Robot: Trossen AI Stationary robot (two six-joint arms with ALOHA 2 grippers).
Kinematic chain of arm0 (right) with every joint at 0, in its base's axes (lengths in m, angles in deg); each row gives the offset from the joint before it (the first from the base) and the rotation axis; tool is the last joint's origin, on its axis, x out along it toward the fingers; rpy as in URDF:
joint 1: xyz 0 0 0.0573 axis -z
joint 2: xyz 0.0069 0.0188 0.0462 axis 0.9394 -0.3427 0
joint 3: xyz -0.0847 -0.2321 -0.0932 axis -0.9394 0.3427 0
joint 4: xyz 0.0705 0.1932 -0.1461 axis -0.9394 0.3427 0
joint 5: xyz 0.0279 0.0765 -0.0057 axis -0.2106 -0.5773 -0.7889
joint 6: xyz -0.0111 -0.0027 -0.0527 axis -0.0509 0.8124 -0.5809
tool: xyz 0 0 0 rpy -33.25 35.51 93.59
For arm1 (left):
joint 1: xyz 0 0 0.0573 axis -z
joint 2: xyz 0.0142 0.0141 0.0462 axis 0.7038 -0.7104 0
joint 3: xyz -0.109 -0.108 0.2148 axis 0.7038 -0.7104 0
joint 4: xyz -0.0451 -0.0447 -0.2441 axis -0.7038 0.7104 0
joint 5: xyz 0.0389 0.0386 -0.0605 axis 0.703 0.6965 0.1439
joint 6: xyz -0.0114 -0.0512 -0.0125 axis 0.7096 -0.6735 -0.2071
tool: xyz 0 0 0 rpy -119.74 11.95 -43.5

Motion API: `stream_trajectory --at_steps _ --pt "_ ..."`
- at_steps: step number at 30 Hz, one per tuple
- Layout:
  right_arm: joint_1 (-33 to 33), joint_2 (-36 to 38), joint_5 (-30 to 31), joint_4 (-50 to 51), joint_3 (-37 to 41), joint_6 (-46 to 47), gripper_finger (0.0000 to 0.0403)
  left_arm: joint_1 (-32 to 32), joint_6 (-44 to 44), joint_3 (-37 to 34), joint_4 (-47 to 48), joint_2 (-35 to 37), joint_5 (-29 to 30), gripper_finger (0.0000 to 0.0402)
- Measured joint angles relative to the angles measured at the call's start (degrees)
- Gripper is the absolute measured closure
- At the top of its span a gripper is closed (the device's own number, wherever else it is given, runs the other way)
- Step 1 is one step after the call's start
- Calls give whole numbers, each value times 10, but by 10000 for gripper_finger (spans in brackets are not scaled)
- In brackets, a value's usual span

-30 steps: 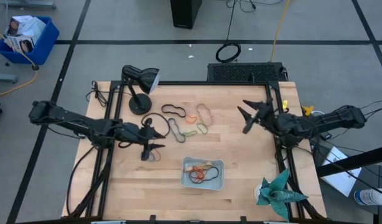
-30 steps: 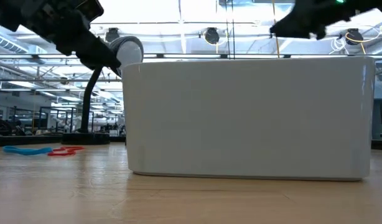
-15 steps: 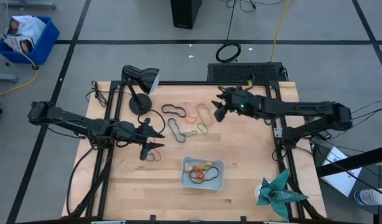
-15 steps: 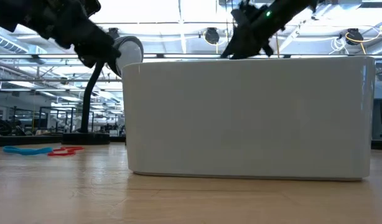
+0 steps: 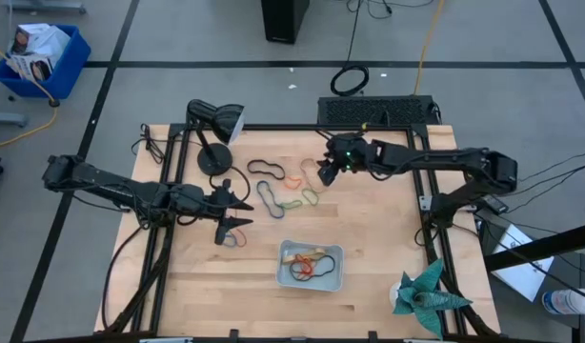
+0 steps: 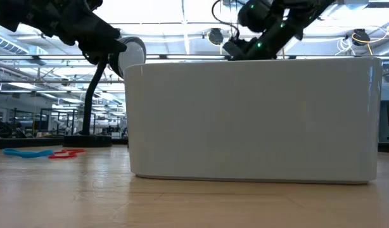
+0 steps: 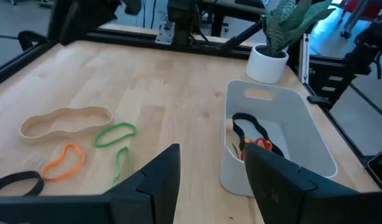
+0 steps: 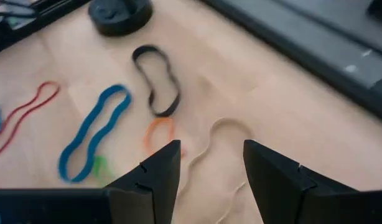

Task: Pick and place rubber bands into bin
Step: Put the brown rubber band into the gray bin

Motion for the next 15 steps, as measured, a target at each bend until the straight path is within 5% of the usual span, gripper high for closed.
stream_trajectory --at_steps 15 --pt "13 -53 -17 -10 0 -40 161 0 1 0 0 0 1 217"
